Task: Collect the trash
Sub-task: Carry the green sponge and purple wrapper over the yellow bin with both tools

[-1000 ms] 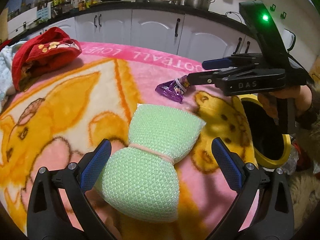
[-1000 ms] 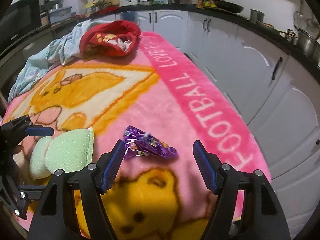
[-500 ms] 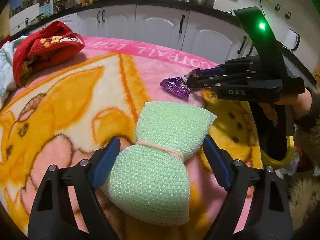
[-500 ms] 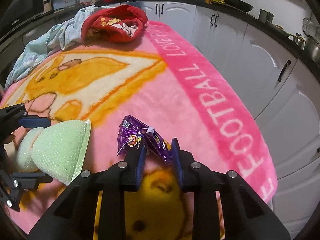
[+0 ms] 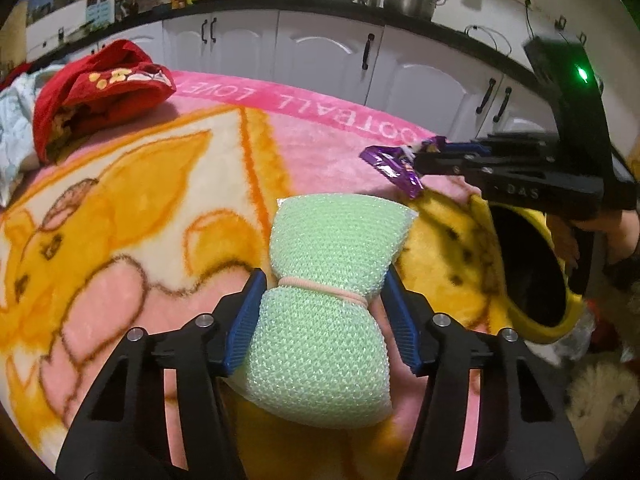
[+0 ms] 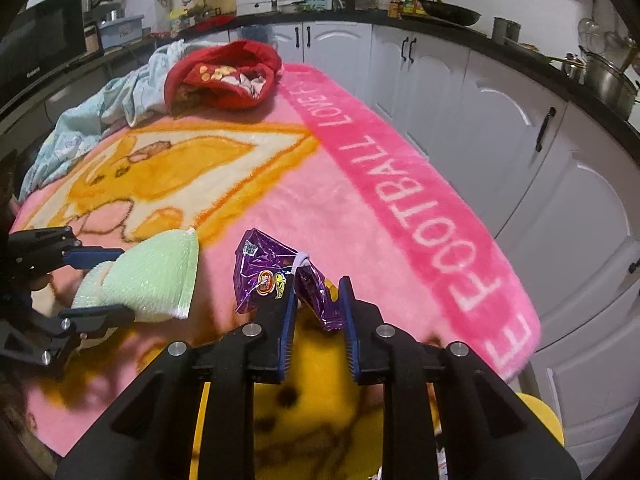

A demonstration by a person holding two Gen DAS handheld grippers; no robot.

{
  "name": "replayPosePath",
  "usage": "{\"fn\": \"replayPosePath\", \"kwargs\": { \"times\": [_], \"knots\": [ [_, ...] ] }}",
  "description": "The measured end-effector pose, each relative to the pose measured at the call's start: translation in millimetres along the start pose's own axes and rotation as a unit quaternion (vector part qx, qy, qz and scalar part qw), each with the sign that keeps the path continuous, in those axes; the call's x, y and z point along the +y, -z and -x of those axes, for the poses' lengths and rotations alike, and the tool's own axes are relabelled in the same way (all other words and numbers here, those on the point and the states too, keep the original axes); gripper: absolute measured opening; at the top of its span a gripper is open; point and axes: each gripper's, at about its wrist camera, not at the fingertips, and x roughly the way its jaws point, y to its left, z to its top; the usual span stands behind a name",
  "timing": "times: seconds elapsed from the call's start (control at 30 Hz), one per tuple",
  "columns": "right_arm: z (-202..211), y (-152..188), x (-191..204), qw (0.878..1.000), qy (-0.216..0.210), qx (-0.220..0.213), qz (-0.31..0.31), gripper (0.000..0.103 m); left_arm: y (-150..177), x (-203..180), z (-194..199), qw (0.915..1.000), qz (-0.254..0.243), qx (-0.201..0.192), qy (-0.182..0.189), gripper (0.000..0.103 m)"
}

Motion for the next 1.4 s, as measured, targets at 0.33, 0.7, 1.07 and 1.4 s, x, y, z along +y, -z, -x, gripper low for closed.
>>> {"fn": "replayPosePath", "kwargs": {
  "times": [0.33,0.7,1.07,1.4],
  "knots": [
    [49.4,21.2,-20.2,0.999,0.014,-0.024,-0.024,0.007,-12.1,-27.9,10.2,0.9997,0.000,-0.022,0.011,0.042],
    [112.4,44.5,-50.1,0.995,0.036,-0.067,-0.058,0.007,-38.1,-79.0,21.8,0.9973,-0.030,-0.057,0.035,0.042],
    [166.1,83.8,-75.8,0.989,0.074,-0.094,-0.091,0.007,-54.1,-133.9,18.0,0.9929,-0.061,-0.075,0.069,0.042],
    [190.8,123.2,-91.4,0.983,0.102,-0.099,-0.119,0.007,-57.3,-168.6,8.1,0.9904,-0.065,-0.077,0.094,0.042]
  ]
}}
